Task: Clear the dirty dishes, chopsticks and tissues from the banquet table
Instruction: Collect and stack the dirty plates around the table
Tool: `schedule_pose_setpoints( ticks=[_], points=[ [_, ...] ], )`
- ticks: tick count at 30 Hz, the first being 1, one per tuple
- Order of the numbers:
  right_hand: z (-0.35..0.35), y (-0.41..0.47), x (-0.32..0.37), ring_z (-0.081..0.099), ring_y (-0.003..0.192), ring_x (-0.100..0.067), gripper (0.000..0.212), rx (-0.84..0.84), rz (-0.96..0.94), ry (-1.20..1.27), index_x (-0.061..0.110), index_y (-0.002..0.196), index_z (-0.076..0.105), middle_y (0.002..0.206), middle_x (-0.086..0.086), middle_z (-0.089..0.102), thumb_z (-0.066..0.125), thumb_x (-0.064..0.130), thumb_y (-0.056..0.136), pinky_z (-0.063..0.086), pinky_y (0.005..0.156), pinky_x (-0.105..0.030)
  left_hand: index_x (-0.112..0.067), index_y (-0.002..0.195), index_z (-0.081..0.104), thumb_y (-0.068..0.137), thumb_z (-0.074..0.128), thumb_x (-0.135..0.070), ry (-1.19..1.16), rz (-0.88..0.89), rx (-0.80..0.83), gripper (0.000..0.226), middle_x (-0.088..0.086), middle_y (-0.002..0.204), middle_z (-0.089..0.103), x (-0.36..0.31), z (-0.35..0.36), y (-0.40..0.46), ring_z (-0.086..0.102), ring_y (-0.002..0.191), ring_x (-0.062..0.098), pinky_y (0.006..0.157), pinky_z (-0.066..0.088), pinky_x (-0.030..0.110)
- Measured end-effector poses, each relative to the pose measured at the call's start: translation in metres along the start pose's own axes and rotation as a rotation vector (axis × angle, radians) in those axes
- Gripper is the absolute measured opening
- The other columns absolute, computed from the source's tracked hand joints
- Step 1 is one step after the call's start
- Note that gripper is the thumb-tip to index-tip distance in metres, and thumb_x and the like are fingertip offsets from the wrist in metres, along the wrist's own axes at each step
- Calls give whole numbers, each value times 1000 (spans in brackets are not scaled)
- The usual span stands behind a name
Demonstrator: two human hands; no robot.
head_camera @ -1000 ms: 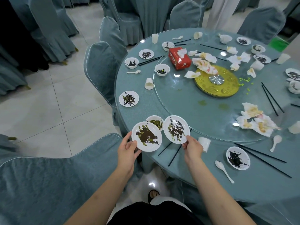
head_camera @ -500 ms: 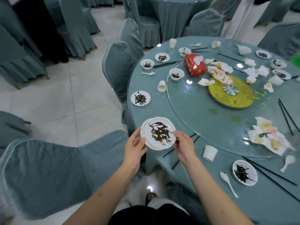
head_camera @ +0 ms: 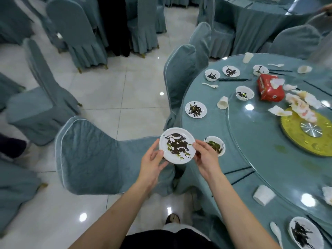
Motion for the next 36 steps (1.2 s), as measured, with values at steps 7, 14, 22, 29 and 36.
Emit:
schedule_pose_setpoints(
  ticks=[7,14,22,29,36],
  points=[
    [80,-13,-33,68,78,-21,22,85,4,-87,-1,112,68,95,-14,73,66,-8,90,57,68,-26,-22,144,53,104,52,-4,-72,22,-111,43,15,113,73,-29,-77,-8,68,117,28,96,58,46],
    [181,-55,-93,70,83,-23,19,149,-57,-152,1,108,72,101,-18,75,68,-5,91,57,72,-30,-23,141,55,104,52,-4,-55,79,-138,42,18,116,73,-86,-192,-19,71,111,27,91,60,41],
    [303,-104,-177,64,83,-26,24,181,-70,-121,-6,116,68,97,-19,73,68,-1,92,55,73,-32,-22,138,58,103,55,-4,-42,101,-186,39,13,115,74,-147,-337,-37,70,113,28,90,60,40],
    [375,-127,-218,64,79,-25,16,204,-32,-161,1,107,71,92,-17,74,68,-2,91,54,74,-35,-24,135,62,102,52,-3,2,118,-209,40,15,116,74,-188,-415,-40,72,109,32,87,62,38],
    [428,-107,-218,64,70,-20,14,181,-65,-153,1,103,71,84,-14,73,65,-5,92,54,72,-34,-24,135,62,101,54,-3,10,94,-204,41,20,117,72,-220,-441,1,70,111,34,89,61,40]
  ],
)
Point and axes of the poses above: each hand's wrist, its own y-axis towards the middle knuckle, its own z-axis out of the palm, x = y × z, the point moved 6 cm from there along y, towards the middle knuckle
